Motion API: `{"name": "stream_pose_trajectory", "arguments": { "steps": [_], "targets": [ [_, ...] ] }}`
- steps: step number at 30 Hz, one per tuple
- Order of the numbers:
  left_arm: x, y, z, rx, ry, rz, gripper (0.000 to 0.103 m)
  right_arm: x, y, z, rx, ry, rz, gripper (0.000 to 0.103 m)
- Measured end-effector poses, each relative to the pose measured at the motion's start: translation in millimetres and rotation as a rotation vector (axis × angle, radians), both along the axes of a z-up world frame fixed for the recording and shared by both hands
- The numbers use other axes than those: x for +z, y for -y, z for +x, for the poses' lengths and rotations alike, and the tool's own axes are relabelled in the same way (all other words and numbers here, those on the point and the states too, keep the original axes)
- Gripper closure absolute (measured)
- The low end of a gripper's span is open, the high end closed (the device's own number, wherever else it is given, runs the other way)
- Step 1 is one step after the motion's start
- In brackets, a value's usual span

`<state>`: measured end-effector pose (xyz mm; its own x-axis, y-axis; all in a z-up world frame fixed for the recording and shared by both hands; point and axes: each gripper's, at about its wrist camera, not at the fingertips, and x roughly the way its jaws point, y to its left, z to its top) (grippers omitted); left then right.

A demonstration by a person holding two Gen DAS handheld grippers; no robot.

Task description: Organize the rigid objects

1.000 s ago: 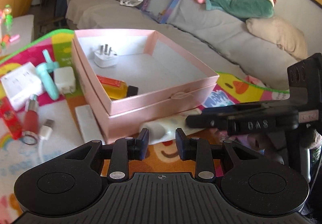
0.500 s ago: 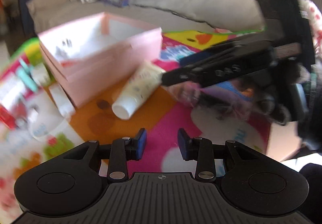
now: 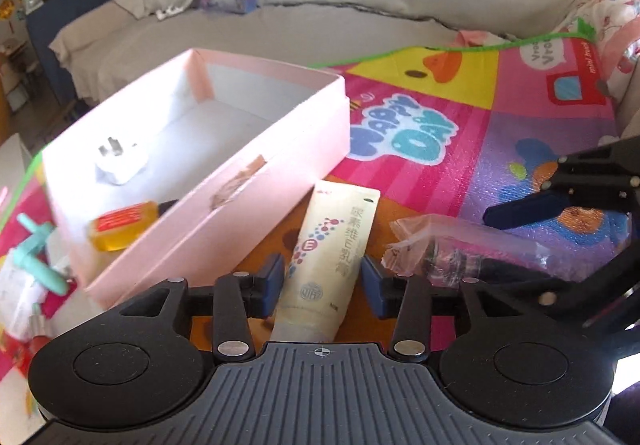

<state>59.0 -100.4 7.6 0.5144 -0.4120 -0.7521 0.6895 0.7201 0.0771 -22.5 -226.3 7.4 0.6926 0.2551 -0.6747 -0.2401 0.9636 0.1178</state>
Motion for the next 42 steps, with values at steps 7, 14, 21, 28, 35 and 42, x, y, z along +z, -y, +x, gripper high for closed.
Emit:
{"name": "stream_pose_trajectory", "arguments": {
  "steps": [7,14,21,28,35,42],
  "targets": [
    [-8.5,-5.3,1.4,0.063,-0.038,-0.119,0.054,-3.7,-15.1,-8.4,0.026,0.073,-0.119,0.072],
    [-5.8,-3.6,-22.2,0.075,0.003,-0.122,0.064,6.7,0.0,-15.4,0.015,0.035,-0.021,0.083],
    [34.9,-32.1,-62.2,0.067,0.139,-0.183,0.077,54.8,20.1,-7.9,-0.01,0.114,0.133,0.083],
    [127.9,-58.8,-28.1,0.169,0.357,-0.312,0.078,139.5,12.0,45.4,-0.02,0.331,0.208,0.083],
    [140.6,-65.3,80.1,0.3,0.13,-0.391,0.077,158.6,3.3,142.9,-0.098,0.205,0.19,0.063],
    [101.1,-110.2,72.6,0.375,0.163,-0.427,0.077,101.6,-5.4,127.6,-0.089,0.152,0.048,0.057]
  ]
}}
